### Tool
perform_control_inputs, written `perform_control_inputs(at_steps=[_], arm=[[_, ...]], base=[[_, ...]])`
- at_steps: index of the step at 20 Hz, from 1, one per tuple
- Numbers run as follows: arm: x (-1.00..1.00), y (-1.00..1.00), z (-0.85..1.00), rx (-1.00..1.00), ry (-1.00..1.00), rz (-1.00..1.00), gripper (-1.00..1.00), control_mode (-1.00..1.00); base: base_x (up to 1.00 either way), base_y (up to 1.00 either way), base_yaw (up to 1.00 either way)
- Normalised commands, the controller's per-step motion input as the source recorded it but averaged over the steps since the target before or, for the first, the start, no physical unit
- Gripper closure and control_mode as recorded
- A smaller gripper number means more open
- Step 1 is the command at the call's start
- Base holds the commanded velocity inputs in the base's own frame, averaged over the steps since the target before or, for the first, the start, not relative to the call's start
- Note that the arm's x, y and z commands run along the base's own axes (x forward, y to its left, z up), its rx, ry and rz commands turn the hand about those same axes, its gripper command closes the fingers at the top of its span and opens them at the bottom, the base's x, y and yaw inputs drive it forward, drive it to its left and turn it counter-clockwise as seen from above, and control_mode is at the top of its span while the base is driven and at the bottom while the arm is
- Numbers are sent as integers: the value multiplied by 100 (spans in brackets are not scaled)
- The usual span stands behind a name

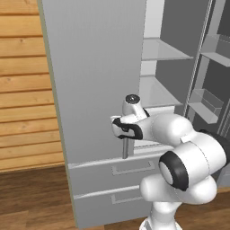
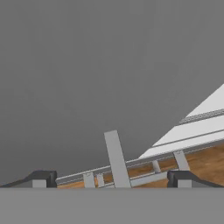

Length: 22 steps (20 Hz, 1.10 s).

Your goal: Take the strawberry from the fridge and place it on top of the pancake, located on the dining counter.

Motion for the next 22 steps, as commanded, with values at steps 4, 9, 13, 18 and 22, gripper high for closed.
perform_control_inputs(at_steps=[4, 9, 13, 18, 22], arm=[[0, 0, -8, 0, 0, 0, 100, -100], [-12, 2, -9, 0, 0, 0, 100, -100], [-42, 7, -3, 0, 0, -4, 100, -100], [-58, 27, -14, 0, 0, -9, 100, -100], [-68, 28, -22, 0, 1, -9, 100, -100]], base=[[0, 0, 0], [0, 0, 0], [0, 0, 0], [0, 0, 0], [0, 0, 0]])
